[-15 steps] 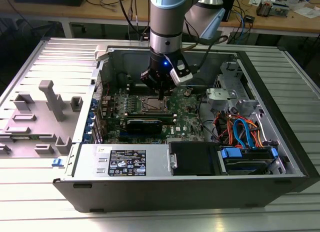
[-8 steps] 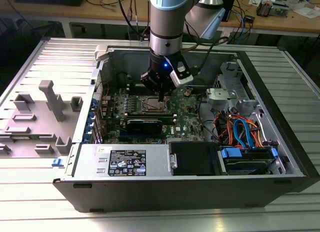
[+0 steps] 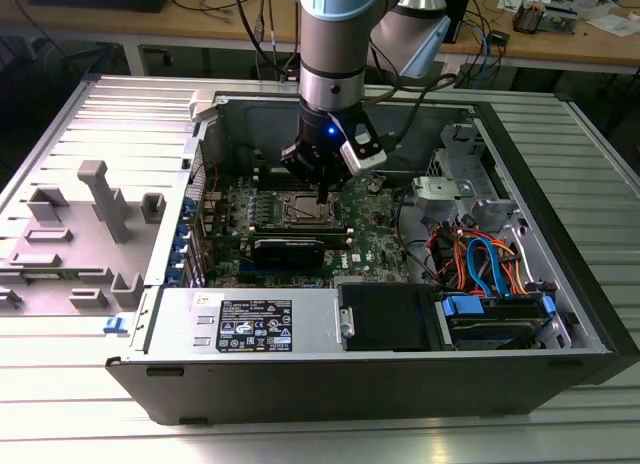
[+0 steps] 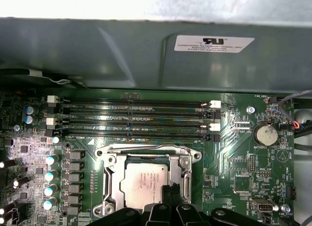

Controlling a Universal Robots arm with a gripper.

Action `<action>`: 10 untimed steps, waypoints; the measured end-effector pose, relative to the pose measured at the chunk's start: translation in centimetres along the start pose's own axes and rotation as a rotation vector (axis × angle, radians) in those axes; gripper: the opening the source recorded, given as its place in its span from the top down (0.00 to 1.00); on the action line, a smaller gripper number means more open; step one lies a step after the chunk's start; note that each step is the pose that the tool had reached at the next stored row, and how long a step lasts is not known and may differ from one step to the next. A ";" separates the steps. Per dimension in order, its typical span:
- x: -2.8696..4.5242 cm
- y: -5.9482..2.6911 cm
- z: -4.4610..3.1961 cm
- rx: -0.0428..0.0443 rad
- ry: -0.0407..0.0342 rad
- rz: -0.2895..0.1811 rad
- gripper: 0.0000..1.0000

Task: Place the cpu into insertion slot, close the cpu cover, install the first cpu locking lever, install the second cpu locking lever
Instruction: 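Install the second cpu locking lever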

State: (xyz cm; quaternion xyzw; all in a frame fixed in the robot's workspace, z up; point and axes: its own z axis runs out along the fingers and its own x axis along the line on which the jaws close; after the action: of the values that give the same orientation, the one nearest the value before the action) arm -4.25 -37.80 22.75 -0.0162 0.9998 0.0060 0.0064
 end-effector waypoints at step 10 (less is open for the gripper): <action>0.00 -0.06 0.00 0.0000 0.0001 0.000 0.89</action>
State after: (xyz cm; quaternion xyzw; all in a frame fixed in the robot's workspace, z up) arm -4.26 -37.86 22.75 -0.0162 0.9998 0.0060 0.0064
